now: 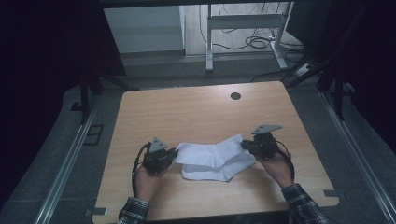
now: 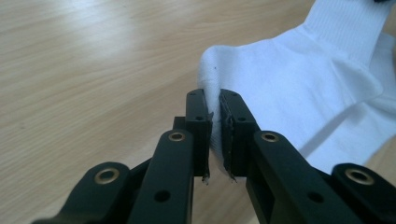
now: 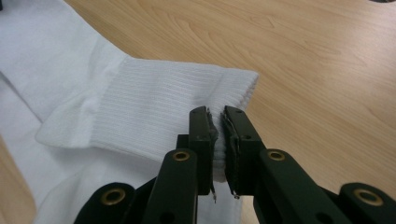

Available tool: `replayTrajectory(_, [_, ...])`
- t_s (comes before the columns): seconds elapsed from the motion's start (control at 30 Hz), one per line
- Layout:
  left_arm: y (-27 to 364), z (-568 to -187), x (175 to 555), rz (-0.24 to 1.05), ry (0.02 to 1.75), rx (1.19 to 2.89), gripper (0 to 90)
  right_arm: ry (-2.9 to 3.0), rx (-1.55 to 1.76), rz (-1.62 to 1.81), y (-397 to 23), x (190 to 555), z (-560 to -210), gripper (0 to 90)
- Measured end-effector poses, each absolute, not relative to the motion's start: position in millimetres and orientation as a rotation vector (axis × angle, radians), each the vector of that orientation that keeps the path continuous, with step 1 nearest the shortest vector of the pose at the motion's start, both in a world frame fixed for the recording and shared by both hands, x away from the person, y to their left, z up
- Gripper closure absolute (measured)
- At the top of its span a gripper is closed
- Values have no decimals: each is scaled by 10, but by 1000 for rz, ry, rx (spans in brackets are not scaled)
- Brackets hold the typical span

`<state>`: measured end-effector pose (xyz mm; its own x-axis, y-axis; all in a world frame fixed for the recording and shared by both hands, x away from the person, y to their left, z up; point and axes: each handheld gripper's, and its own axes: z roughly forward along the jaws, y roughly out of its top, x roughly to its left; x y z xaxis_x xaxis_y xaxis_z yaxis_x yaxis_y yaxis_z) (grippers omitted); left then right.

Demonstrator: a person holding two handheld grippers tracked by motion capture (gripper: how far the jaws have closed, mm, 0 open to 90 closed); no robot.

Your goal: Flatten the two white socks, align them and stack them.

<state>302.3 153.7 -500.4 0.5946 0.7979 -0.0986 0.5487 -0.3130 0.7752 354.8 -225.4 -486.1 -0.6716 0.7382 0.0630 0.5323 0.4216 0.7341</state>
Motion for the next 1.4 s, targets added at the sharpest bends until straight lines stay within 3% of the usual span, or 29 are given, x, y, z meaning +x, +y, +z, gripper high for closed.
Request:
replayTrajectory(0.7, [1222,-5080,2661,338,996,2098,827,2465,1152,1075,-2607,3292,-4880,807])
replayTrajectory(1.07, [1117,-5234,2696,409,1018,2190,819,2507,1150,971,-2490,3372,-5032,799])
replayTrajectory(1.13, [1102,-5283,2714,441,1035,2200,785,2516,1150,949,-2467,3392,-5072,789])
replayTrajectory(1.33, [1168,-5300,2767,502,1091,2122,495,2505,1143,923,-2473,3399,-5089,654])
replayTrajectory(1.4, [1175,-5294,2770,513,1099,2110,480,2475,1137,932,-2485,3391,-5055,629])
